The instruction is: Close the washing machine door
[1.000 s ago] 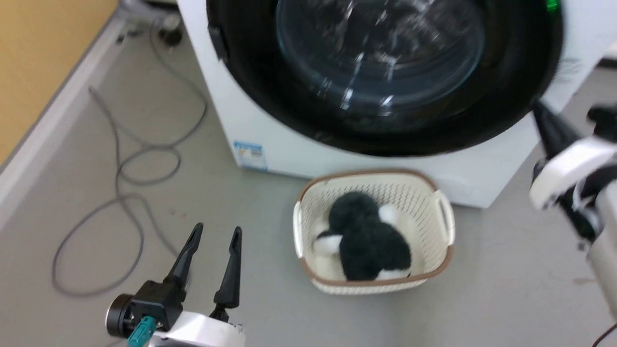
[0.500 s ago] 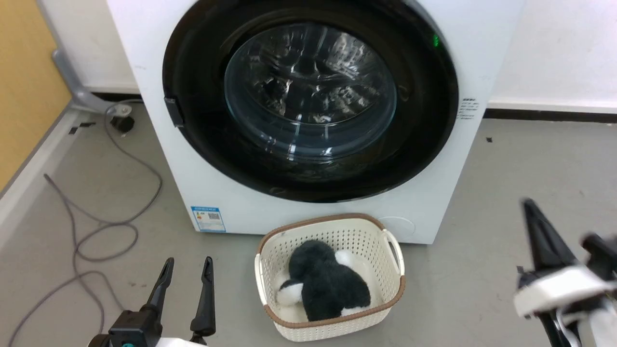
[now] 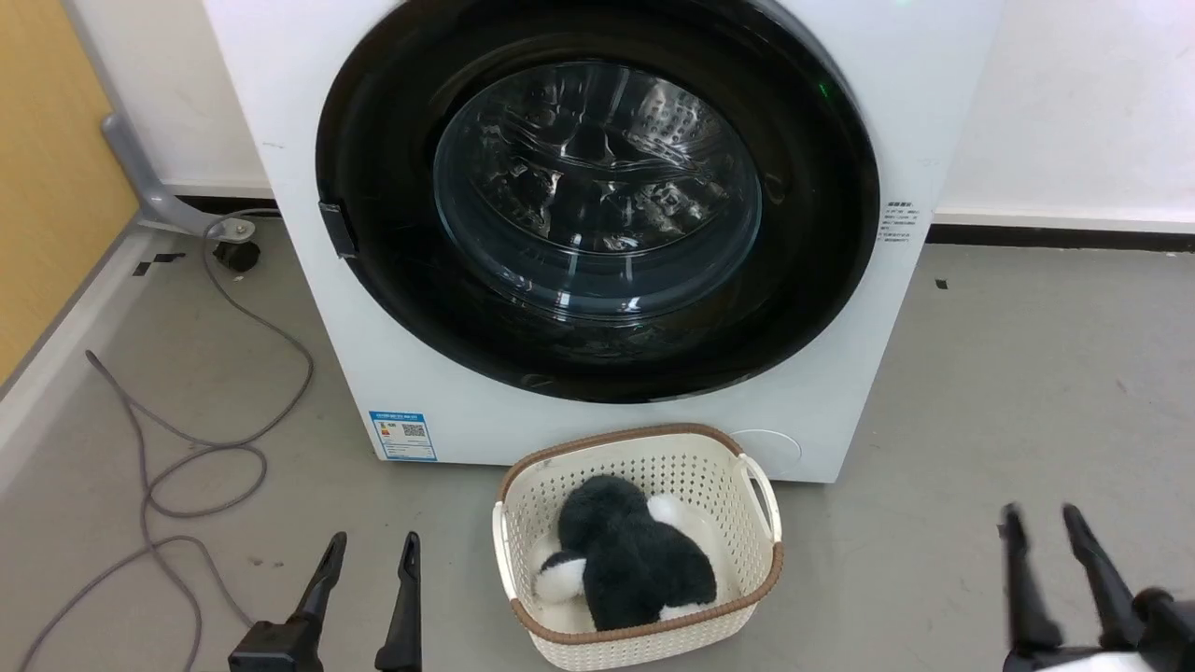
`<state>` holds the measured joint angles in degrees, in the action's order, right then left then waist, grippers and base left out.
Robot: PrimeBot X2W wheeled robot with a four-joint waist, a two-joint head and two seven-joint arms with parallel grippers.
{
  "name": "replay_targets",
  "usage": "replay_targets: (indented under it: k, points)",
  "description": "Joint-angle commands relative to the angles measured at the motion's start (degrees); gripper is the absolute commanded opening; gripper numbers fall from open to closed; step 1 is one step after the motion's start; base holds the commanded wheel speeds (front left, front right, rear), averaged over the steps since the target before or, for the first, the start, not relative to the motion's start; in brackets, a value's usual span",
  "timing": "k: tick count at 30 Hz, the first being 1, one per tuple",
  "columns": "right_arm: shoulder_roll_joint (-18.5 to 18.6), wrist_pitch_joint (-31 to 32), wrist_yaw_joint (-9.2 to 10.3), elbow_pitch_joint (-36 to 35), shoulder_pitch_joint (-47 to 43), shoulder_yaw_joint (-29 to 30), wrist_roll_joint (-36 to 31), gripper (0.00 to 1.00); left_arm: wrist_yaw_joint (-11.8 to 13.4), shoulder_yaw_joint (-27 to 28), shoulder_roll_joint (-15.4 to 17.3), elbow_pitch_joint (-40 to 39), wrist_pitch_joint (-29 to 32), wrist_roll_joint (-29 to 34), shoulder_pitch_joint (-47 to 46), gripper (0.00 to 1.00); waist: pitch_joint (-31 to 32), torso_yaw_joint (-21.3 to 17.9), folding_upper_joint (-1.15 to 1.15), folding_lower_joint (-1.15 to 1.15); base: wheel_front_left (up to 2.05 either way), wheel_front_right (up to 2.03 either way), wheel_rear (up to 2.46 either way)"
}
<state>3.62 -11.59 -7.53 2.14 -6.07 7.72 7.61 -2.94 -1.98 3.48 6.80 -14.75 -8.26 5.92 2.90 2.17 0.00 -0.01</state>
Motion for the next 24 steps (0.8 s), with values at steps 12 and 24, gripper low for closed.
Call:
replay_targets:
  k: [12, 24]
  points:
    - [-0.72, -0.23, 0.04, -1.58, -3.08, -0.76, 0.02, 1.0, 0.89, -0.59, 0.98, 0.64, -0.25, 0.6, 0.67, 1.0, -0.1, 0.66, 0.0, 0.01, 0.0, 0.0, 0.0]
    - [-0.43, 0.17, 0.0, -0.9, -2.24, -0.65, 0.42, 0.0, 0.99, -0.99, 0.79, 0.22, 0.13, 0.6, 0.01, 0.0, -0.08, 0.76, 0.0, 0.01, 0.0, 0.0, 0.0]
